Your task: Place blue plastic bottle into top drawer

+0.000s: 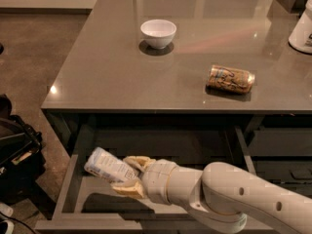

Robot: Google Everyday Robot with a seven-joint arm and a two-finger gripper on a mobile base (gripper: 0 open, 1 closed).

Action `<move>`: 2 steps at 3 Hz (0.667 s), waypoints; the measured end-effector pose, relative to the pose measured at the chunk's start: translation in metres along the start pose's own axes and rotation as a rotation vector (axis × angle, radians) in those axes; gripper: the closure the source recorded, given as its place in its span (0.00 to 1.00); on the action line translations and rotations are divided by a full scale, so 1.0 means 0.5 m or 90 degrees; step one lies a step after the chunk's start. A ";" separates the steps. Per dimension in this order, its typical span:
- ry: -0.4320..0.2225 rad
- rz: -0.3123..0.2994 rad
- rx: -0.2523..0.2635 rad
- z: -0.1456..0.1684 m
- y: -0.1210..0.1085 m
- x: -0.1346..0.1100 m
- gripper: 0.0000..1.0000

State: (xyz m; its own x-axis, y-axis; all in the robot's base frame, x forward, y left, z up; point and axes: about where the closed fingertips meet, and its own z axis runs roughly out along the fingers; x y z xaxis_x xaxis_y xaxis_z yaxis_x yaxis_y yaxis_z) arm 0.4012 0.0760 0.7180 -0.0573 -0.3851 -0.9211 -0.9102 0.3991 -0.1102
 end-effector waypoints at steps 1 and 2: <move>0.018 0.037 0.003 0.016 0.006 0.062 1.00; 0.018 0.039 0.004 0.017 0.006 0.064 0.81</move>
Offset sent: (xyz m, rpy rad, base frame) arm -0.0012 -0.0036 -0.0285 -0.0013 0.0524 -0.0259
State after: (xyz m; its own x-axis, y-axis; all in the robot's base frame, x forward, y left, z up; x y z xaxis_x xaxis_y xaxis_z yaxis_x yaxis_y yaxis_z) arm 0.4003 0.0718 0.6849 -0.1248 -0.3831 -0.9152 -0.9023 0.4275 -0.0559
